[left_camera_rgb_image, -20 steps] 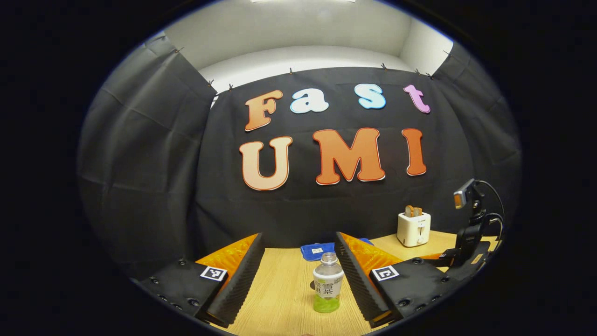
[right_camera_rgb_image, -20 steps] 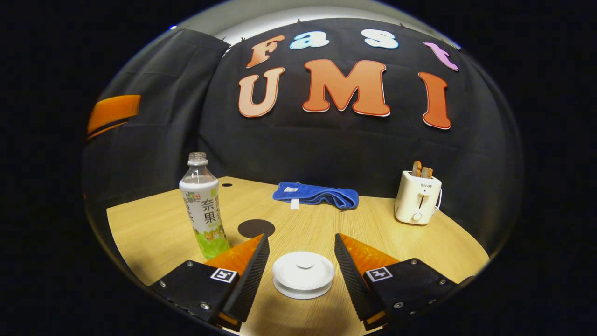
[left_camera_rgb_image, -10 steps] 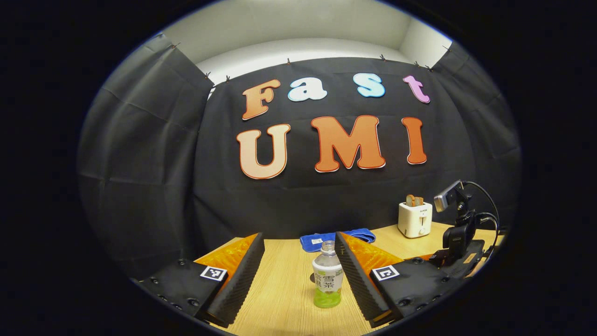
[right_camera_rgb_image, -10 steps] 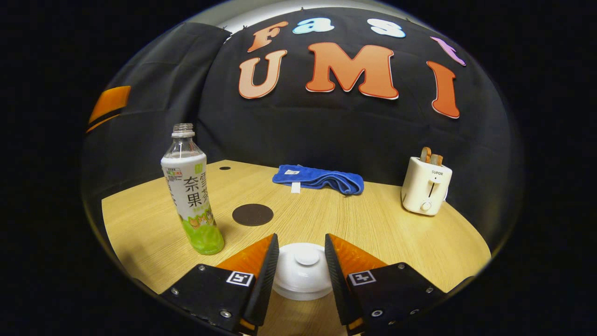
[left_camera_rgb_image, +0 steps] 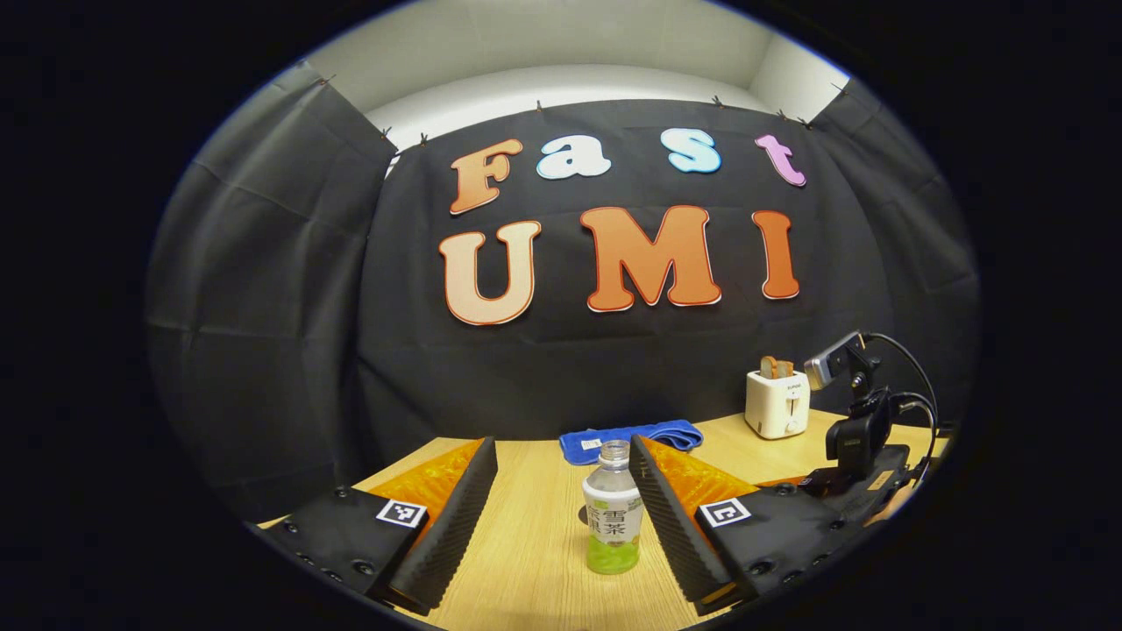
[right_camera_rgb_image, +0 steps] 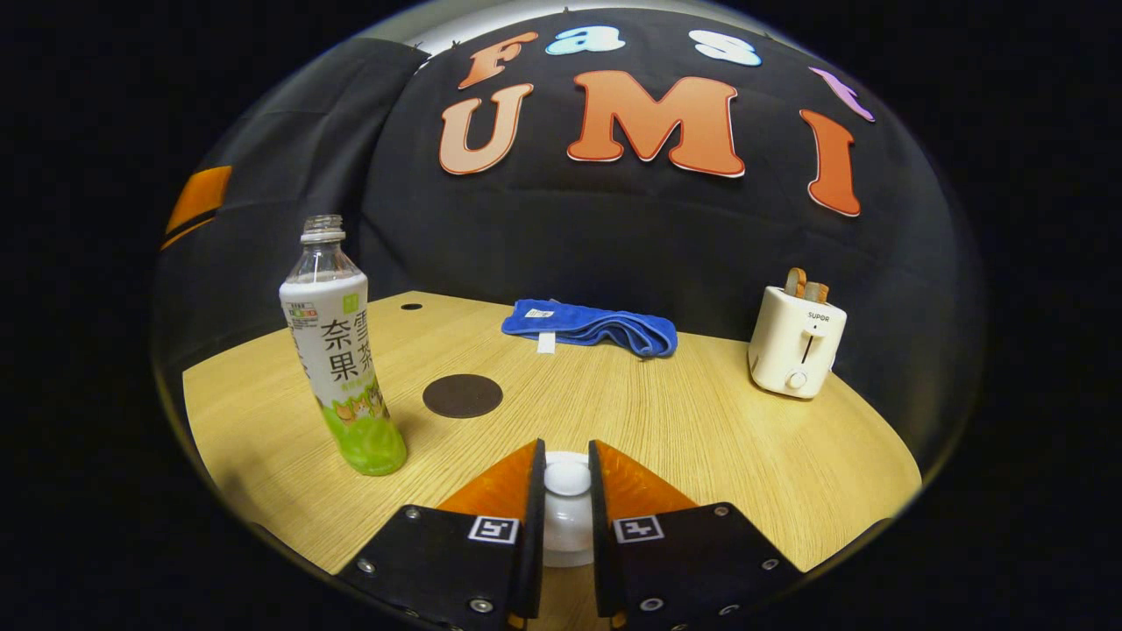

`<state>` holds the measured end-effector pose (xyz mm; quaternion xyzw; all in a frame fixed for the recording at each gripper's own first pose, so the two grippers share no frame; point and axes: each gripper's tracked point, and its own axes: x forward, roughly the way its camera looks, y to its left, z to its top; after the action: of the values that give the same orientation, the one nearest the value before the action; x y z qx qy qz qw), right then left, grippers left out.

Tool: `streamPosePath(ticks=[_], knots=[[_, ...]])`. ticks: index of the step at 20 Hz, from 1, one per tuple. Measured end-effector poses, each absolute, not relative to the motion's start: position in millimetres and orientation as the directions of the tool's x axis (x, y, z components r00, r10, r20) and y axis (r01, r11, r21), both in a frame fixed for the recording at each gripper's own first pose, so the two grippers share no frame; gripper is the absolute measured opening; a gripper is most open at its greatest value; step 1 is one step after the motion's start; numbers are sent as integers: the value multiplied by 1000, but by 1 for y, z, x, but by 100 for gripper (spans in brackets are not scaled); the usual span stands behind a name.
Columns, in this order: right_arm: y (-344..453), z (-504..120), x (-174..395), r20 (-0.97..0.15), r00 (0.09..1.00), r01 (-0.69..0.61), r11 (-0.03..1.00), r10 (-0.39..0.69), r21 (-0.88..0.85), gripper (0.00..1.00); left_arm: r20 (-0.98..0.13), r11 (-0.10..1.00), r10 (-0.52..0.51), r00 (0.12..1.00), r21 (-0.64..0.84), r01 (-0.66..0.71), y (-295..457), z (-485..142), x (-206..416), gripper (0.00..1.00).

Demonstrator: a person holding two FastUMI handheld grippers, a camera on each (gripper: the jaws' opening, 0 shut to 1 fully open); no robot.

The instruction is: Open the teacup lid with one hand, grasp the water bottle and pour water into the teacup with the other hand; after pouring, place the water bottle on the coaster and then close the teacup lid.

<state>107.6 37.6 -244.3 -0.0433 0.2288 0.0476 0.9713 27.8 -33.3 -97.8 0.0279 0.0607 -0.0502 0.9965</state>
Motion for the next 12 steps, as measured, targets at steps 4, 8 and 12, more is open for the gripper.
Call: streamPosePath(ticks=[4, 8, 12], knots=[[40, -240, 104, -432, 895, -133, 991, 109, -25, 22, -150, 989, -145, 978, 15, 149, -48, -114, 30, 96], [34, -224, 103, -394, 913, -121, 993, 108, -9, 21, -204, 980, -200, 958, -63, 191, -67, -139, 33, 96], [23, -204, 101, -359, 928, -101, 995, 98, 8, 22, -244, 981, -192, 950, -64, 182, -72, -173, 44, 97]])
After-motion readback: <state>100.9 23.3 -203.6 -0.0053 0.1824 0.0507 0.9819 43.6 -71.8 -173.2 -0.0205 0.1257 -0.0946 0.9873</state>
